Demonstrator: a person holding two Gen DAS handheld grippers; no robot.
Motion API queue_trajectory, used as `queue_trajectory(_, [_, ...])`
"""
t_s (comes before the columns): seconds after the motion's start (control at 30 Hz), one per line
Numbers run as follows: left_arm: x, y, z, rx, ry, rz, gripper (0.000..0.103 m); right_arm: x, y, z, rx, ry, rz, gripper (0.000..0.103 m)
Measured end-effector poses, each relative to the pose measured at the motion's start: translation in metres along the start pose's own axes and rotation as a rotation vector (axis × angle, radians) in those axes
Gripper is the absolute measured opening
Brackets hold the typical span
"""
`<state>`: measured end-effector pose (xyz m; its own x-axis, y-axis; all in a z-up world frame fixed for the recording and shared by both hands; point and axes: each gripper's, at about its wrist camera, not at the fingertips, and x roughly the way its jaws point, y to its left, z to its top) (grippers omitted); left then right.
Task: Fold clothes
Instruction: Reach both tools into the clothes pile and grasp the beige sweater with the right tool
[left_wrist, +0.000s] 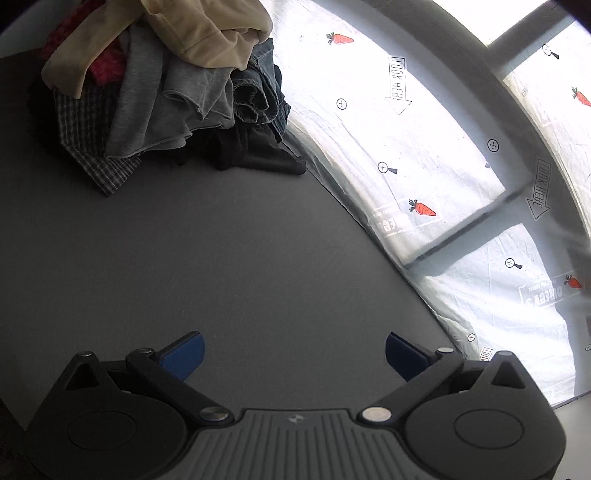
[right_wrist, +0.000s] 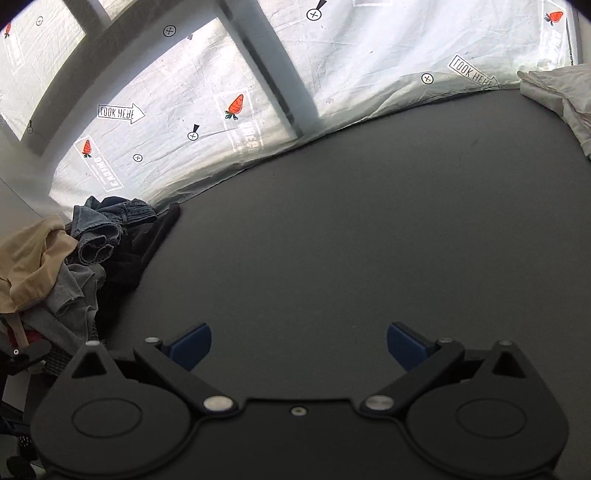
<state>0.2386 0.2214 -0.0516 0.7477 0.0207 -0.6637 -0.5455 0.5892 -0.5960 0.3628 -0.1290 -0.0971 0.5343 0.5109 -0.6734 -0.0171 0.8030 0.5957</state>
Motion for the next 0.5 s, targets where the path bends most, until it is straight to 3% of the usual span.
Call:
queue_trajectory(0.17, [0.022,0.043,0.071,-0.194,-0.008,-0.105,0.102,0.084,0.009,0.0,0.579,0.158,0.37,0.099])
queue_trajectory(0.27, [0.034,0.075,0.116,-0.335,-0.04,-0.165,0.102,0.135,0.037,-0.013,0.809,0.234,0.528,0.098])
queue_trajectory(0.37, [0.043,0.104,0.154,-0.409,-0.085,-0.172,0.102,0.177,0.085,-0.017,0.85,0.297,0.584,0.093])
queue_trajectory(0.5, [0.048,0.138,0.194,-0.458,-0.15,-0.131,0.102,0.239,0.155,-0.023,0.862,0.416,0.629,0.073])
